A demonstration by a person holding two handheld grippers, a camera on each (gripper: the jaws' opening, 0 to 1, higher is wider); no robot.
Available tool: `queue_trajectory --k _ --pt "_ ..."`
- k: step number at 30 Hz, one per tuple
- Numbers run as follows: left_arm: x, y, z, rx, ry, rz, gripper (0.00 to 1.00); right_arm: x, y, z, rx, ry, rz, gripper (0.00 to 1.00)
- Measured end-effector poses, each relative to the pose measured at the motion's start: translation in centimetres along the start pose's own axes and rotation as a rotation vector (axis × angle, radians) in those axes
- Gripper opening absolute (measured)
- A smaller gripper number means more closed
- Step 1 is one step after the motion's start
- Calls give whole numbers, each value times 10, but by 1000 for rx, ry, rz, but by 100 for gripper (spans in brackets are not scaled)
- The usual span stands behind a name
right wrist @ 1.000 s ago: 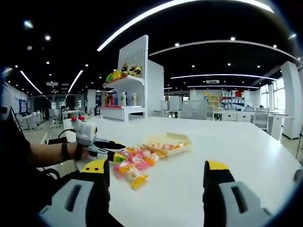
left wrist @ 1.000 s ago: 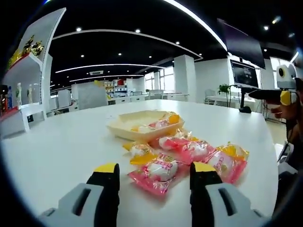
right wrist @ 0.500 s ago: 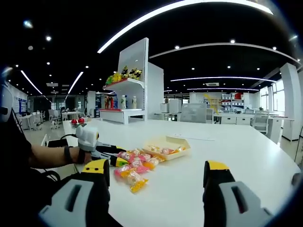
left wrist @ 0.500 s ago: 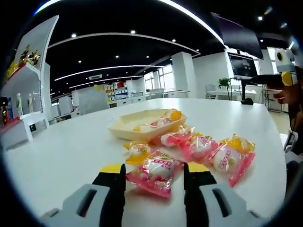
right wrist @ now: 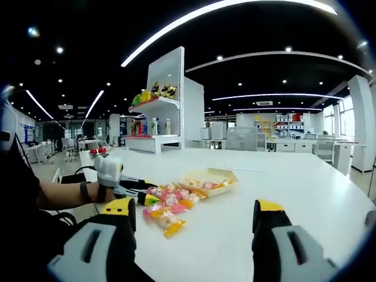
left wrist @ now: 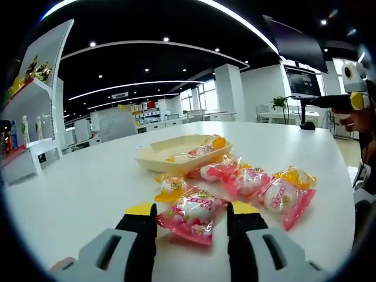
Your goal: Pick up the marshmallows scattered on the table and place them into the bowl on the table
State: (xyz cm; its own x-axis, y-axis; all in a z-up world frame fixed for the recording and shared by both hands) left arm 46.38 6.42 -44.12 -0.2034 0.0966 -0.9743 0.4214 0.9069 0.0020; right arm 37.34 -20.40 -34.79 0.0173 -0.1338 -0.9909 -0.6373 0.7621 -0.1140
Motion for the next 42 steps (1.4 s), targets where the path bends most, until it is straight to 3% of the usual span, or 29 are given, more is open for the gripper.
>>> queue_trajectory --k 8,9,10,42 --pt "0 0 -1 -5 3 -1 46 0 0 -2 4 0 0 78" --pt "0 1 -1 -8 3 3 38 0 0 -2 5 -1 1 78" --pt "0 2 -2 -13 6 11 37 0 0 -2 3 -3 3 78" --pt "0 -1 -5 -13 14 0 28 6 -5 4 -7 16 -7 77"
Point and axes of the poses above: the point that each gripper's makers call its tool centre point, and the gripper's own axes: z roughly forward along the fingers, y roughly to its left, x roughly out of its underside, the point moved 5 cm from there along -z, roughly backward along the fingers, and after that the axes turned 7 degrees about -z, right-handed, at the moved point
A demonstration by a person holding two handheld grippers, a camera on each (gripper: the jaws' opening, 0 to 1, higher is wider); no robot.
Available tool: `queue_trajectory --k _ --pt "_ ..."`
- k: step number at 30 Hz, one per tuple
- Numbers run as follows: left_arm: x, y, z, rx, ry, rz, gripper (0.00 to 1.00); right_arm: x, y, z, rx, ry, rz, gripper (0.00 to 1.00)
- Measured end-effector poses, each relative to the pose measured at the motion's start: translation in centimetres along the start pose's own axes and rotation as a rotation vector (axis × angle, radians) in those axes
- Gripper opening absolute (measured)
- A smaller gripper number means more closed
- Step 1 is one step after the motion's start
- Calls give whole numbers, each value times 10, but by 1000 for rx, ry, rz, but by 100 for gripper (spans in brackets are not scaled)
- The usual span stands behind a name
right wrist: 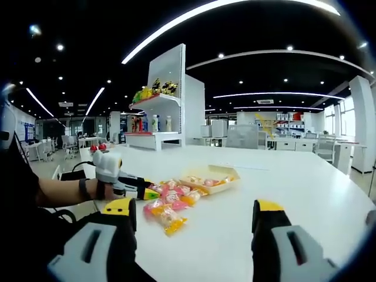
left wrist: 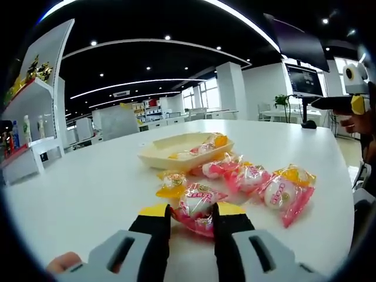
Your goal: Pick up the marshmallows scattered on the table and place them into the bowl on the table
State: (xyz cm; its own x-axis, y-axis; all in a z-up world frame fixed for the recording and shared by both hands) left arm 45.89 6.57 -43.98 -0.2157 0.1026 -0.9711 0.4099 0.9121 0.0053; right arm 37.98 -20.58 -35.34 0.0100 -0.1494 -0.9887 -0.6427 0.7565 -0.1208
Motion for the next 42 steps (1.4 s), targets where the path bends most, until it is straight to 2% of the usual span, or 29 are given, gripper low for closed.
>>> queue_trajectory --k 4,11,29,31,42 --pt "0 1 0 -2 2 3 21 2 1 1 -3 7 0 77" --pt "-1 2 -2 -7 4 4 19 4 2 2 -5 17 -8 77" --pt "-6 3 -11 -12 -28 -3 18 2 0 0 8 21 -20 77" --pt "-13 -2 -15 21 -80 -10 18 2 -1 0 10 26 -23 77" --pt "-15 -9 -25 29 -79 7 18 0 3 2 -1 26 -29 77"
Point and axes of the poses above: the point that each gripper's makers call its tool centre point, and the gripper's own axes: z roughly forward along the fingers, y roughly to its left, x roughly out of its underside, the point moved 5 cm from there along -z, roughly backward along the fingers, and after that the axes turned 7 degrees about -z, right-handed, at the moved point
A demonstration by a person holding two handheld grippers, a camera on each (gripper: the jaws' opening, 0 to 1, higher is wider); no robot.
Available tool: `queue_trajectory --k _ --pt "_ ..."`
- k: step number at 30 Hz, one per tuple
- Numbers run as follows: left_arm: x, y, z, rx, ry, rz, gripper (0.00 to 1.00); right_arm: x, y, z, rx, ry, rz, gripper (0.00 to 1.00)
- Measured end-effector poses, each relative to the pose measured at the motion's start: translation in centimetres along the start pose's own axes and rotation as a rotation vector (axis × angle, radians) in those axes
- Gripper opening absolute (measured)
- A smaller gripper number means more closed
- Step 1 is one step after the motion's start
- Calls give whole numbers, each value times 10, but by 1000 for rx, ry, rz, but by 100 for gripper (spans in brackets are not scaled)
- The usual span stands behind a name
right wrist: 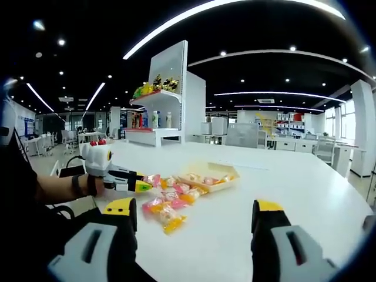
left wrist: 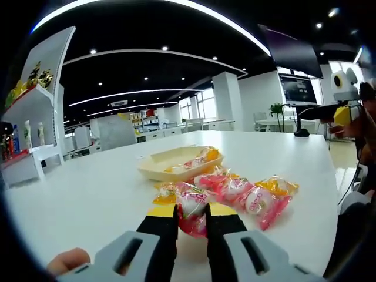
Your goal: Pick up the marshmallows scattered on the table and place them into the bowl on the table
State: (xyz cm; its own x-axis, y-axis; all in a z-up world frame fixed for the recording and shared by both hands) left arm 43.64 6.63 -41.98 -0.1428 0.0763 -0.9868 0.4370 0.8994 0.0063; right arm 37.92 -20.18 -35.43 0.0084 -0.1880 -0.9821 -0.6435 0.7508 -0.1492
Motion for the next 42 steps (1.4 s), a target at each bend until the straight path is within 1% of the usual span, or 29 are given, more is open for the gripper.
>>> queue_trajectory --k 10,14,25,31,42 --pt "-11 5 -8 -18 -13 16 18 -1 -1 -2 5 3 -7 76" --pt "-14 4 -8 -27 -9 62 18 0 -1 -2 7 5 -7 76" --pt "-25 6 -16 -25 -32 35 18 1 0 -1 6 11 -11 76" --pt "-25 8 -16 -32 -26 40 18 2 1 -2 5 15 -16 75" --pt "-29 8 -18 -27 -25 34 18 1 1 -2 5 19 -23 75"
Point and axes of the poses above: the point that each gripper's makers call its tool centre point, and the gripper's own axes: z roughly forward along the fingers, y roughly to its left, x roughly out of its underside, the point moved 5 cm from there along -z, roughly backward along the fingers, and after that the axes turned 7 degrees about -z, right-handed, at the moved point
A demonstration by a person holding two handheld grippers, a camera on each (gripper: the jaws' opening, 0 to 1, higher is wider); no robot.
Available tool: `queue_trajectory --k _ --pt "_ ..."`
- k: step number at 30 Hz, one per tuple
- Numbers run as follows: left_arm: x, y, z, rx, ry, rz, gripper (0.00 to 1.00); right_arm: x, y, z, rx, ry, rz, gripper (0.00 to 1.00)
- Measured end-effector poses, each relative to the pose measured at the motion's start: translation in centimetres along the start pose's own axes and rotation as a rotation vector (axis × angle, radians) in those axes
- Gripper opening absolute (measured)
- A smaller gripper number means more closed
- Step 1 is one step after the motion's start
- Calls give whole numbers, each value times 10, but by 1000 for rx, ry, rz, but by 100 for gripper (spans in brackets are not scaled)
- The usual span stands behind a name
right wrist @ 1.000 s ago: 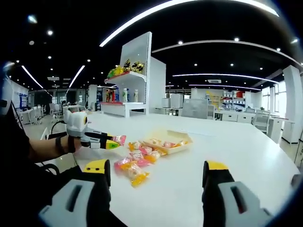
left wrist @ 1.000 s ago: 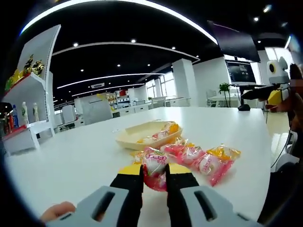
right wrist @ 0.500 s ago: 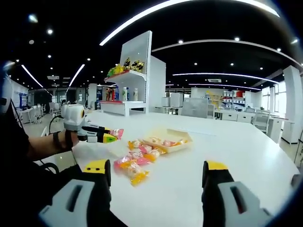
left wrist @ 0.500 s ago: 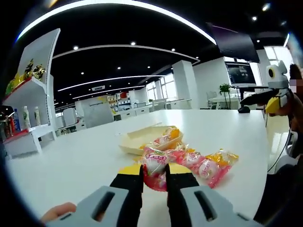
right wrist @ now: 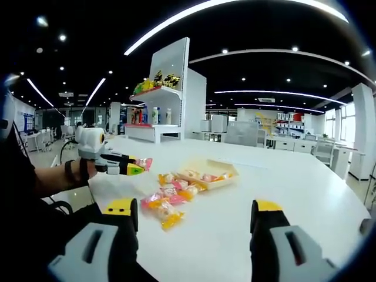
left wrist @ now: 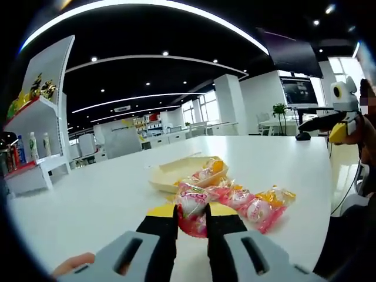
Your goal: Pick up the marshmallows scattered on the table and place them into the bowl on the table
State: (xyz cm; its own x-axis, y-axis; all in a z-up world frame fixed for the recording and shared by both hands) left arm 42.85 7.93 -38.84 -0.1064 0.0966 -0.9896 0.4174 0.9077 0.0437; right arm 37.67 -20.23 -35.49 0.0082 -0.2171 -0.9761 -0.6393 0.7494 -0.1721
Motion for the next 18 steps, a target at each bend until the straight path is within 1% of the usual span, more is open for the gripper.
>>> queue_trajectory --k 11,18 --pt "0 0 -1 2 4 4 18 1 2 -1 0 8 -7 75" --pt "-5 1 -1 4 0 5 18 2 4 -2 0 7 -7 75"
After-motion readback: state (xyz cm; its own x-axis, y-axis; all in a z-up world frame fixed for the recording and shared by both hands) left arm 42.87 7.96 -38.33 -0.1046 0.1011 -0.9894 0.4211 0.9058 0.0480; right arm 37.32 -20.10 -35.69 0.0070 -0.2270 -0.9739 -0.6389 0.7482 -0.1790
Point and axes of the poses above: the point that each gripper's makers call its tool centre point, and the gripper's own axes: z roughly forward along the fingers, y roughly to its left, x roughly out of its underside, the point moved 5 cm from there along -z, roughly backward along the fingers, and after that the axes turned 7 degrees about -z, right-handed, at the moved point
